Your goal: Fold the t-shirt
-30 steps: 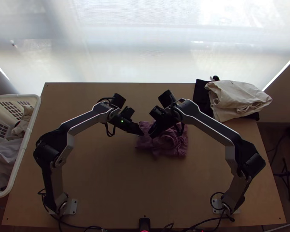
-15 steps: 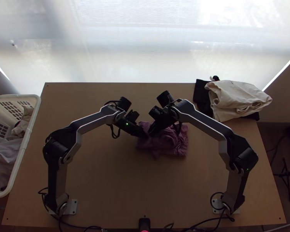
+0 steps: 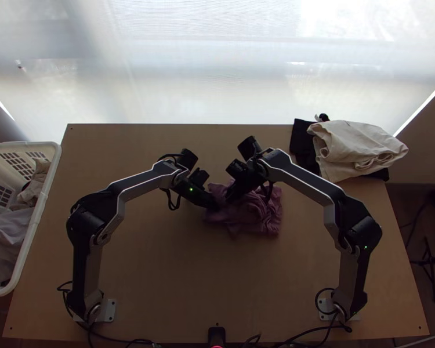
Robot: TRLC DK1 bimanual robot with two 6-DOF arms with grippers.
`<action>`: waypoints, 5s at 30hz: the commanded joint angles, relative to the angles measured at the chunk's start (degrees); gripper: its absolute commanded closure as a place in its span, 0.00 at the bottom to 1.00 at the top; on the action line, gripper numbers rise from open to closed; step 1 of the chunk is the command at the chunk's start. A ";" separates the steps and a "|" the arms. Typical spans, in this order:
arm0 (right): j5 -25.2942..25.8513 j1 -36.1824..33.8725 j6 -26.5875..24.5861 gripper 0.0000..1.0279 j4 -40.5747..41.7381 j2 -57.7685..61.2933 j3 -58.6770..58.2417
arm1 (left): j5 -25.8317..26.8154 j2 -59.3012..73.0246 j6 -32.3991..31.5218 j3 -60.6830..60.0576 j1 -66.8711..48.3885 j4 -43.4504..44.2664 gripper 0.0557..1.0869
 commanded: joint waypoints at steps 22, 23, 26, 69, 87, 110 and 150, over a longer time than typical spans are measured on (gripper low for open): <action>2.75 -20.86 -13.34 0.97 -2.99 -18.58 -25.73 | -5.43 2.44 0.97 2.42 0.82 0.07 0.95; 2.92 -22.18 -14.22 0.97 -4.04 -19.02 -25.99 | -5.52 2.53 1.24 2.42 0.73 0.07 0.95; 3.27 -26.48 -16.94 0.97 -6.33 -21.57 -27.31 | -5.69 2.26 1.59 2.42 0.73 -0.37 0.95; 42.03 26.34 -4.37 0.04 8.09 -27.81 -25.20 | -20.11 -40.27 18.02 -6.81 30.79 -9.07 0.04; 50.30 30.47 0.02 0.04 26.63 -12.78 -25.64 | -20.81 -55.57 23.39 -20.43 42.31 -7.31 0.04; 59.00 27.13 -13.43 0.04 35.95 -5.40 -23.79 | -19.84 -56.89 25.50 -23.07 44.15 -4.94 0.04; 67.00 11.48 -24.50 0.97 54.49 -12.87 -10.96 | -18.09 -57.94 25.32 -19.73 49.34 -8.54 0.05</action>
